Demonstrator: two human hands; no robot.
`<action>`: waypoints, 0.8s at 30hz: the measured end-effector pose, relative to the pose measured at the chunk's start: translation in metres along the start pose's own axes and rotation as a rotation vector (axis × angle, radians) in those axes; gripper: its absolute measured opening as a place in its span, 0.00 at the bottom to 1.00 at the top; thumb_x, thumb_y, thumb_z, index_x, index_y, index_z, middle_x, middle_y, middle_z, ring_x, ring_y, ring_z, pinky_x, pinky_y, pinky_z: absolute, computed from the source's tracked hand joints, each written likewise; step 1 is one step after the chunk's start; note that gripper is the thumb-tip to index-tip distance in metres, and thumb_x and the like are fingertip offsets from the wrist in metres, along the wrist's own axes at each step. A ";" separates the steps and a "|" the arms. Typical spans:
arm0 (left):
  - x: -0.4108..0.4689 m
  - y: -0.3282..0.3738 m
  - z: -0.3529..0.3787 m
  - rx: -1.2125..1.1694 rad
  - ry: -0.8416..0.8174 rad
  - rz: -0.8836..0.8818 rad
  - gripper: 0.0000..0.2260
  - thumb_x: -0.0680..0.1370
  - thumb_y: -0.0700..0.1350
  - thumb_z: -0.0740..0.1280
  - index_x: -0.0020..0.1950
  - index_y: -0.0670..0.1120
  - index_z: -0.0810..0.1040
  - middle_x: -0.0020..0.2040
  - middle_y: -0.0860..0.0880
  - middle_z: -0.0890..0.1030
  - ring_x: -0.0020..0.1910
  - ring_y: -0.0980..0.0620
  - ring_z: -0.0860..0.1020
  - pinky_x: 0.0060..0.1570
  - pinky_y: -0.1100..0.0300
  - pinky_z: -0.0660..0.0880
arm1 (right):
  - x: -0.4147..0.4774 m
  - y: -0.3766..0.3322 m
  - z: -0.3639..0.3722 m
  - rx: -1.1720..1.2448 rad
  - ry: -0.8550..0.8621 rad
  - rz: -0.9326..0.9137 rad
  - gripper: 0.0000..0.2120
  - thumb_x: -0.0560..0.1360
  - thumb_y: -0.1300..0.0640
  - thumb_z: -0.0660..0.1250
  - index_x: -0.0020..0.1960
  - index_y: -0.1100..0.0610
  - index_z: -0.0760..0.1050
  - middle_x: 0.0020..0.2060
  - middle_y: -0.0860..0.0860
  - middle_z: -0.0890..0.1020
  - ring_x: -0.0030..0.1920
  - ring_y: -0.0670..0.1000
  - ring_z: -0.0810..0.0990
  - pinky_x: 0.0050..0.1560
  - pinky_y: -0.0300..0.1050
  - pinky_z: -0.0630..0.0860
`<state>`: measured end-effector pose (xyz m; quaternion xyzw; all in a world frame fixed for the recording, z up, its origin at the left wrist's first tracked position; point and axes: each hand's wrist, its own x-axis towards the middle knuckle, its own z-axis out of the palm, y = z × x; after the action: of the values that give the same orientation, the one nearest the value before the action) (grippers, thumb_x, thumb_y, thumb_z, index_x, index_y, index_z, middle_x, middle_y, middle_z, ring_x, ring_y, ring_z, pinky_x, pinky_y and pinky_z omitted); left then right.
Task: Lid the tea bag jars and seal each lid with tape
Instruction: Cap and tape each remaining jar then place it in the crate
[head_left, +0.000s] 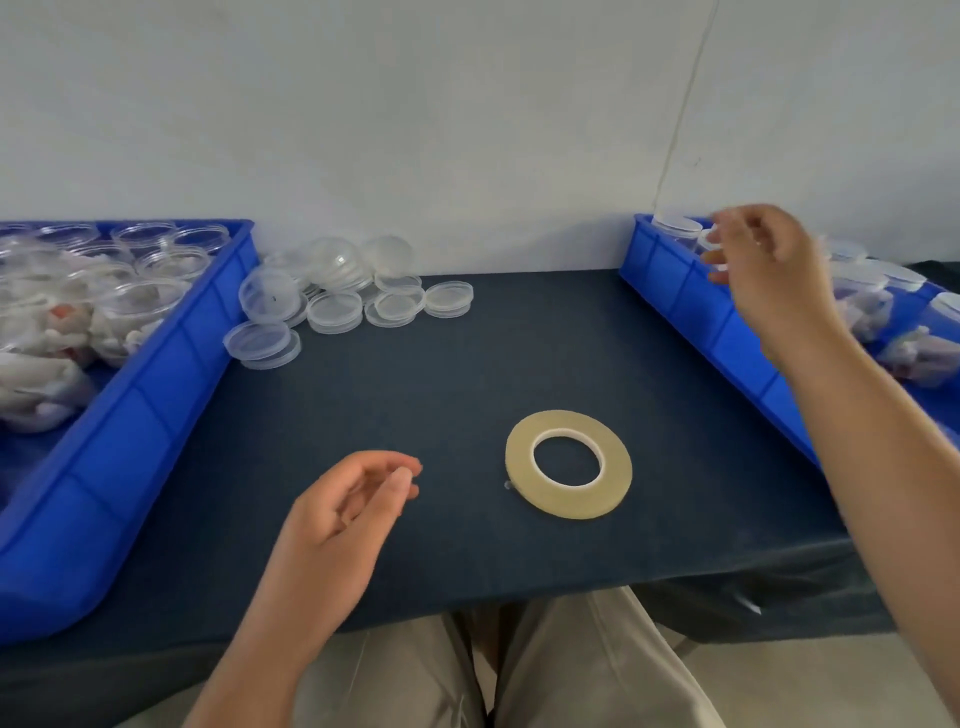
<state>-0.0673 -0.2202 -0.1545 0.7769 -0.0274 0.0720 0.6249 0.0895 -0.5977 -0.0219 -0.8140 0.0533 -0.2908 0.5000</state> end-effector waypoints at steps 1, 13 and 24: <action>-0.002 0.001 0.001 0.009 -0.013 0.011 0.14 0.78 0.66 0.67 0.56 0.61 0.85 0.56 0.57 0.87 0.56 0.57 0.85 0.55 0.58 0.80 | -0.027 -0.008 0.011 0.077 -0.064 -0.037 0.14 0.80 0.42 0.61 0.52 0.48 0.82 0.46 0.45 0.86 0.48 0.48 0.86 0.52 0.50 0.84; -0.022 0.027 -0.032 0.444 0.080 0.108 0.25 0.84 0.68 0.53 0.42 0.58 0.81 0.29 0.50 0.75 0.28 0.56 0.74 0.33 0.52 0.72 | -0.252 0.014 0.143 0.000 -0.927 -0.234 0.32 0.80 0.34 0.59 0.34 0.62 0.68 0.28 0.56 0.69 0.28 0.47 0.65 0.33 0.44 0.64; 0.135 0.037 -0.216 1.073 0.356 -0.125 0.25 0.82 0.36 0.64 0.80 0.49 0.71 0.77 0.43 0.73 0.66 0.39 0.79 0.57 0.46 0.77 | -0.242 0.020 0.134 0.106 -0.894 -0.067 0.28 0.78 0.34 0.61 0.33 0.57 0.69 0.29 0.55 0.73 0.30 0.46 0.69 0.33 0.39 0.70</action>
<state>0.0444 -0.0117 -0.0540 0.9616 0.1649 0.1685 0.1407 -0.0355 -0.4116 -0.1846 -0.8341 -0.2092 0.0711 0.5054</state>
